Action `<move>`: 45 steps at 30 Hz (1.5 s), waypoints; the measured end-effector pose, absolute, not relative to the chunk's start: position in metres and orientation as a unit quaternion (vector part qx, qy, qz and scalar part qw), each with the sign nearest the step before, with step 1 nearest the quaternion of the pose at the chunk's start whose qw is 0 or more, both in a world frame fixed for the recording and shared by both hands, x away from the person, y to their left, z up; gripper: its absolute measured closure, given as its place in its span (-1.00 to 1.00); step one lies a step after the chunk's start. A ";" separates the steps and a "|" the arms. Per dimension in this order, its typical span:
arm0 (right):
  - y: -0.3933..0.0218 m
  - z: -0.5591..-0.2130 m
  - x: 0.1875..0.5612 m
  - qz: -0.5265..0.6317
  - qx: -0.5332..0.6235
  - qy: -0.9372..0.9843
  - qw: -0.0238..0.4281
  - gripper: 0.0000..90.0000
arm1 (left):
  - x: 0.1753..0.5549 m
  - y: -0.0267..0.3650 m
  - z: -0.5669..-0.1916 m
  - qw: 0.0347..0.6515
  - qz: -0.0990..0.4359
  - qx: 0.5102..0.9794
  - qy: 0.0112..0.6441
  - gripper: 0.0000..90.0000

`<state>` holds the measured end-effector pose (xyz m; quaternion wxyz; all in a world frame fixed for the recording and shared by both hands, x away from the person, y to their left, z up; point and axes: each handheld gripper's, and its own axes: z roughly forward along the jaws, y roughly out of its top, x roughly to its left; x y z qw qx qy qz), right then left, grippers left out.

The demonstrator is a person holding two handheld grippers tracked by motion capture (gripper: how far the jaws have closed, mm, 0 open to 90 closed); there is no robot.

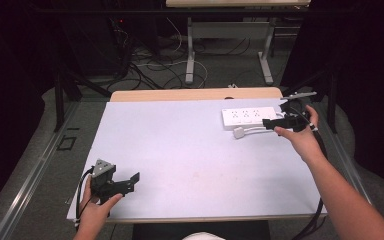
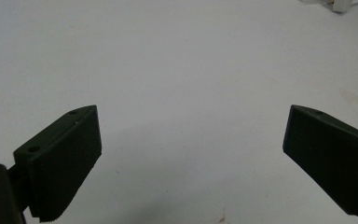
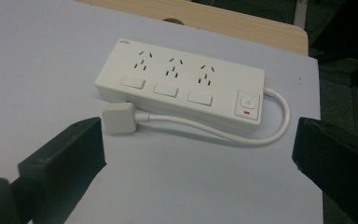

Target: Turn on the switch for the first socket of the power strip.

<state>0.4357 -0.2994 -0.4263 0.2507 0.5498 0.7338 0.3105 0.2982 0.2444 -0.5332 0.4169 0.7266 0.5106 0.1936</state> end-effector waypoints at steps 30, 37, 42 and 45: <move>-0.310 -0.446 0.480 0.306 0.567 0.722 0.253 -0.41 | 0.298 0.245 -0.535 0.415 0.194 0.726 0.513 -0.90; -0.311 -0.451 0.488 0.311 0.567 0.721 0.251 -0.30 | 0.298 0.245 -0.535 0.415 0.194 0.726 0.513 -0.89; -0.312 -0.455 0.493 0.312 0.569 0.721 0.244 -0.30 | 0.298 0.245 -0.535 0.415 0.194 0.726 0.513 -0.89; -0.314 -0.460 0.497 0.305 0.577 0.720 0.236 -0.28 | 0.298 0.245 -0.535 0.414 0.194 0.727 0.513 -0.89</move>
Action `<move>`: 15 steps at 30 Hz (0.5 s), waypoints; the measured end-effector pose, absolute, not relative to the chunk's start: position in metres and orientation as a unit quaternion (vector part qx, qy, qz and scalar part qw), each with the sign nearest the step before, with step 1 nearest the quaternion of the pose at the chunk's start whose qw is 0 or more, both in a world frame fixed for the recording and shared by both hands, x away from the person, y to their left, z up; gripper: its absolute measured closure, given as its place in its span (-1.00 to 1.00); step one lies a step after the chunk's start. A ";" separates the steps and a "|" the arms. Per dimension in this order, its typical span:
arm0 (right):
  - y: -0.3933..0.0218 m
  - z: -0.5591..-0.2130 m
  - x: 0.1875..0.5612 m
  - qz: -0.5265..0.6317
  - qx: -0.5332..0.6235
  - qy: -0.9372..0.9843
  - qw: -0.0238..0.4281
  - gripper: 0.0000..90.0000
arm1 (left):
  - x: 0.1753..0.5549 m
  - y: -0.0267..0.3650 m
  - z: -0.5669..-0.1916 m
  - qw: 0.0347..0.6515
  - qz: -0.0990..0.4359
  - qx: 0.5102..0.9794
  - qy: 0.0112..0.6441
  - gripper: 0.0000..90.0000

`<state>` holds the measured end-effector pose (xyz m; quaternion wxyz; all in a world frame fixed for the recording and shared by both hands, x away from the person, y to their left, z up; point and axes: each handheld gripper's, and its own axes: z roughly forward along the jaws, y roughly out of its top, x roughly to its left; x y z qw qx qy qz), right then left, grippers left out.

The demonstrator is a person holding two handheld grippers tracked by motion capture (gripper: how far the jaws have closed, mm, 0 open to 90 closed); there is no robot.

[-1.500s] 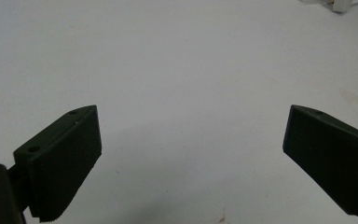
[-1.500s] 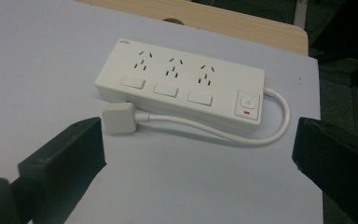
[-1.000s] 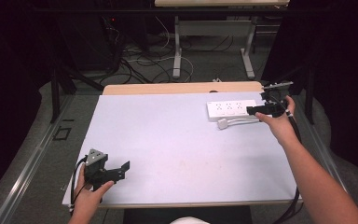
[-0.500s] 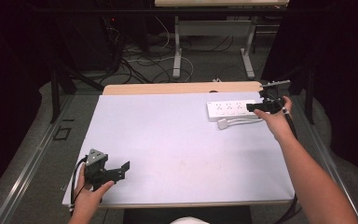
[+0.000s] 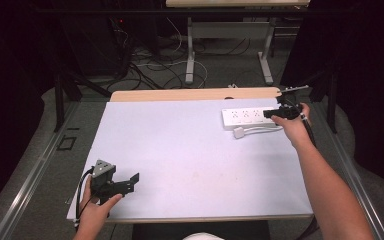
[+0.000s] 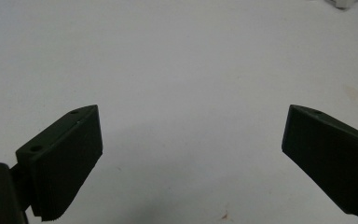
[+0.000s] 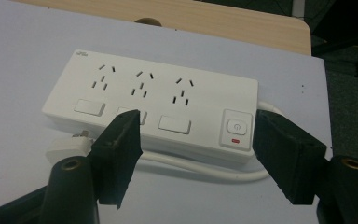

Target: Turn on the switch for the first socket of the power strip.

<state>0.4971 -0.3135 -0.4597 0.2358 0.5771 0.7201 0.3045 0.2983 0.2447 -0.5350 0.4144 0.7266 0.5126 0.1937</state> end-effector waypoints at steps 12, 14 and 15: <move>-0.316 -0.474 0.512 0.290 0.597 0.713 0.226 -0.19 | 0.299 0.244 -0.536 0.412 0.191 0.729 0.513 -0.89; -0.317 -0.476 0.513 0.287 0.599 0.712 0.226 -0.16 | 0.299 0.244 -0.536 0.412 0.191 0.729 0.513 -0.88; -0.316 -0.477 0.514 0.287 0.603 0.710 0.225 -0.14 | 0.299 0.244 -0.536 0.412 0.191 0.729 0.513 -0.88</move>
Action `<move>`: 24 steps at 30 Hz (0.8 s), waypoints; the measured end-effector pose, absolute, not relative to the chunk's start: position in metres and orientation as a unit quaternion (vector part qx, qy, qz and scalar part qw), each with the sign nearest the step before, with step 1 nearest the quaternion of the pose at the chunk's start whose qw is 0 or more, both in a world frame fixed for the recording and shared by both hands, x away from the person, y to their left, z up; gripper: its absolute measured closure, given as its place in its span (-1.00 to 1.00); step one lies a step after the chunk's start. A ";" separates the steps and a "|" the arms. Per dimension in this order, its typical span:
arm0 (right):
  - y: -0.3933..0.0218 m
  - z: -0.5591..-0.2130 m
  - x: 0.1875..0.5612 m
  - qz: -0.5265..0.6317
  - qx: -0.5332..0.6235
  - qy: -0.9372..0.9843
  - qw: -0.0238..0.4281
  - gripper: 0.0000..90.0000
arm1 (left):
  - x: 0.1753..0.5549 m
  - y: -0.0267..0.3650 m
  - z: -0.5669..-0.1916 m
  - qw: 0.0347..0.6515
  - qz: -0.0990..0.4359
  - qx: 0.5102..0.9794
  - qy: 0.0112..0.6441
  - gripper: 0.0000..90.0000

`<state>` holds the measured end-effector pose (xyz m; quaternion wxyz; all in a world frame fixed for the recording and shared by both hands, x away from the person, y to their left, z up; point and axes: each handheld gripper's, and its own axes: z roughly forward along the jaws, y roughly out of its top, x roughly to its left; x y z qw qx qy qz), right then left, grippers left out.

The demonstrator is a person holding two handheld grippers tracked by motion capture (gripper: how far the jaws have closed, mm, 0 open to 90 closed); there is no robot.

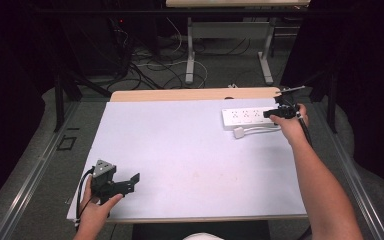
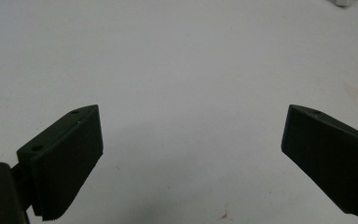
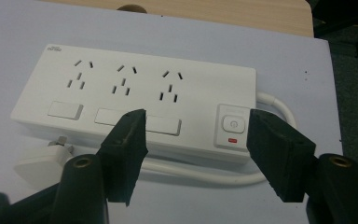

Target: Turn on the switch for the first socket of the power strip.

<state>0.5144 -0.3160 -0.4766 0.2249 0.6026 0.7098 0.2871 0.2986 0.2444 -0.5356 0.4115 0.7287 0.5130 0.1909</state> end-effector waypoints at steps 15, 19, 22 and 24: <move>-0.310 -0.487 0.526 0.313 0.612 0.694 0.216 0.23 | 0.300 0.245 -0.537 0.409 0.189 0.728 0.517 -0.87; -0.306 -0.491 0.529 0.309 0.612 0.695 0.217 0.34 | 0.300 0.246 -0.537 0.408 0.190 0.728 0.517 -0.87; -0.304 -0.494 0.530 0.303 0.611 0.698 0.218 0.42 | 0.300 0.245 -0.538 0.411 0.192 0.725 0.518 -0.87; -0.304 -0.496 0.531 0.296 0.608 0.703 0.221 0.48 | 0.300 0.245 -0.538 0.411 0.191 0.725 0.519 -0.87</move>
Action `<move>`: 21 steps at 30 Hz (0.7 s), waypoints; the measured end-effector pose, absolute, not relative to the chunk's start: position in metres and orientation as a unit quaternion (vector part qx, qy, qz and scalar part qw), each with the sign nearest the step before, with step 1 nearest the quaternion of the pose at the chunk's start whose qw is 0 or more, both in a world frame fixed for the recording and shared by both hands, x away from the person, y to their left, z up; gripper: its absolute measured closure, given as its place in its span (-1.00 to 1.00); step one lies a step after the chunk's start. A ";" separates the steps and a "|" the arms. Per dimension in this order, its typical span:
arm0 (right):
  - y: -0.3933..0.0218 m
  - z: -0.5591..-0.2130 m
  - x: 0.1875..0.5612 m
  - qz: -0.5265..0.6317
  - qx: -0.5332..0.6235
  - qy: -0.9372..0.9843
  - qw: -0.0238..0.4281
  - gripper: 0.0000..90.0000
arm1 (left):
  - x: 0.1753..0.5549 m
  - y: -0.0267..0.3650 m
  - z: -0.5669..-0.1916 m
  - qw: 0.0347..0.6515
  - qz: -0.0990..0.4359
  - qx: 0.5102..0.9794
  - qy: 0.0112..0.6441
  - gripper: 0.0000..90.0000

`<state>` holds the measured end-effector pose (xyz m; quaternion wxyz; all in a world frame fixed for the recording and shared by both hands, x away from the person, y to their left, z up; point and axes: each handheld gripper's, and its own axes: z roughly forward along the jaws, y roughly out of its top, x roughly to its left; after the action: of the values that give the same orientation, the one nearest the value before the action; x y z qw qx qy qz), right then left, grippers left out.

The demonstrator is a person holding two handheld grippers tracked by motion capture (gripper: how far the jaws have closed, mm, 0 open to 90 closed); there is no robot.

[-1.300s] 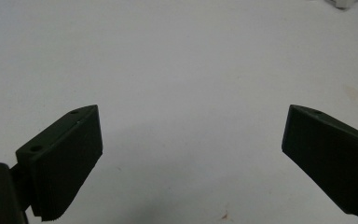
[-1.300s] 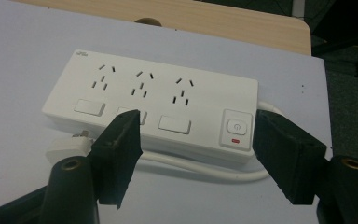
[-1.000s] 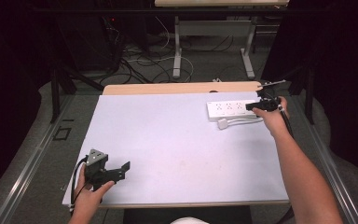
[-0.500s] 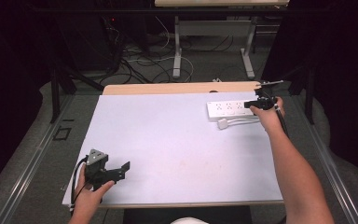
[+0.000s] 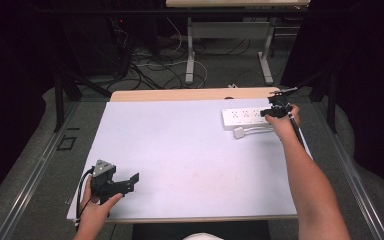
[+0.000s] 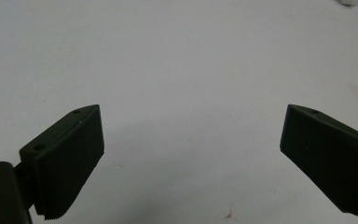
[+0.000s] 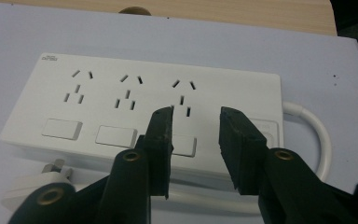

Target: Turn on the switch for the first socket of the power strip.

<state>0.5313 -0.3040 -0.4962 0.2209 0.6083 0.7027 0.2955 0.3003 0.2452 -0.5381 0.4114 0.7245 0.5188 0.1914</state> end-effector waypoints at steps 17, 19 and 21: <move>-0.304 -0.510 0.539 0.283 0.627 0.697 0.200 0.92 | 0.301 0.246 -0.538 0.407 0.188 0.725 0.522 -0.85; -0.303 -0.513 0.540 0.280 0.627 0.699 0.201 0.95 | 0.301 0.246 -0.538 0.407 0.188 0.725 0.523 -0.85; -0.303 -0.514 0.541 0.283 0.630 0.695 0.201 0.97 | 0.300 0.246 -0.538 0.407 0.188 0.724 0.524 -0.85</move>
<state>0.5407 -0.3029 -0.5144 0.2014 0.6295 0.6949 0.2833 0.3004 0.2459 -0.5379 0.4070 0.7243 0.5238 0.1879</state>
